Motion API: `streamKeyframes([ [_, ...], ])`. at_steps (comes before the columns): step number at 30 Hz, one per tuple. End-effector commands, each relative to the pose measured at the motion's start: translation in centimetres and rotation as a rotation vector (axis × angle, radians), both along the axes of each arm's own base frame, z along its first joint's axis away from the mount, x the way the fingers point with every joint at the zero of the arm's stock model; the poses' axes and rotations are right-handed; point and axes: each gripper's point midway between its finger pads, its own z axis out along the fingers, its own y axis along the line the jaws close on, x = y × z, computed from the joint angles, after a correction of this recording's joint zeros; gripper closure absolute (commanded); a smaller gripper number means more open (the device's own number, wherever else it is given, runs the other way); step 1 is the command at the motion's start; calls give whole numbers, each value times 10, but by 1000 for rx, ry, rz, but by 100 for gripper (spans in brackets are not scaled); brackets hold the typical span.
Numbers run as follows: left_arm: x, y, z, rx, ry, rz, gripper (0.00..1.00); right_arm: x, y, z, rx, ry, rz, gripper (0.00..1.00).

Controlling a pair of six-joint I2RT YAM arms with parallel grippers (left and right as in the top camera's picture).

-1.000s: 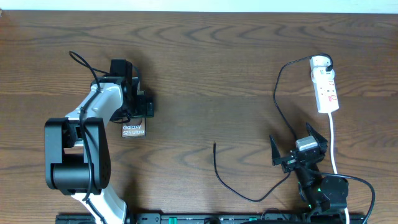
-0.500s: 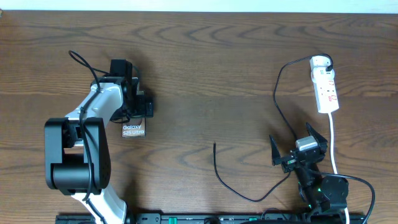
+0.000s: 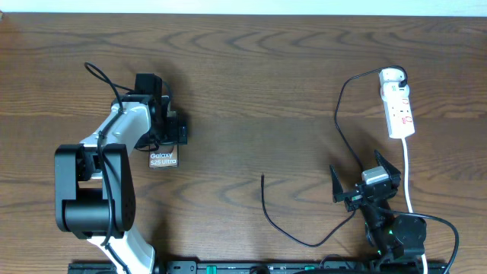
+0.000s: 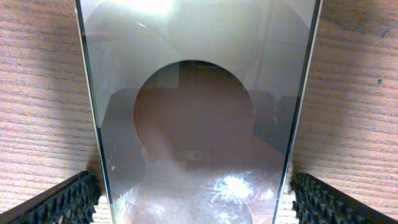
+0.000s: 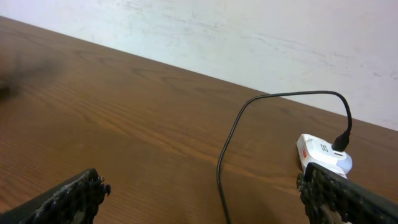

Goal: Plug charger to phone and switch on socket
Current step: 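Lower the left gripper and close it on the phone's long edges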

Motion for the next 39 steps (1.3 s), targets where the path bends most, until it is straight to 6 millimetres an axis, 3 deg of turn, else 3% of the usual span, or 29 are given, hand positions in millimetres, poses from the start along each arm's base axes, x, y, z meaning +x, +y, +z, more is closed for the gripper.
streamKeyframes([
  [1, -11, 3, -10, 13, 37, -2, 2, 0, 1, 0, 14, 4, 2, 1],
  [22, -11, 3, -11, 13, 40, -2, 0, 0, 1, 0, 14, 4, 2, 1],
  [26, -12, 3, -11, 13, 40, -2, 14, 0, 1, 0, 14, 4, 2, 1],
  [32, -11, 3, -11, 13, 40, -2, 16, 0, 1, 0, 14, 4, 2, 1],
  [39, -12, 3, -11, 13, 40, -2, 28, 0, 1, 0, 14, 4, 2, 1],
])
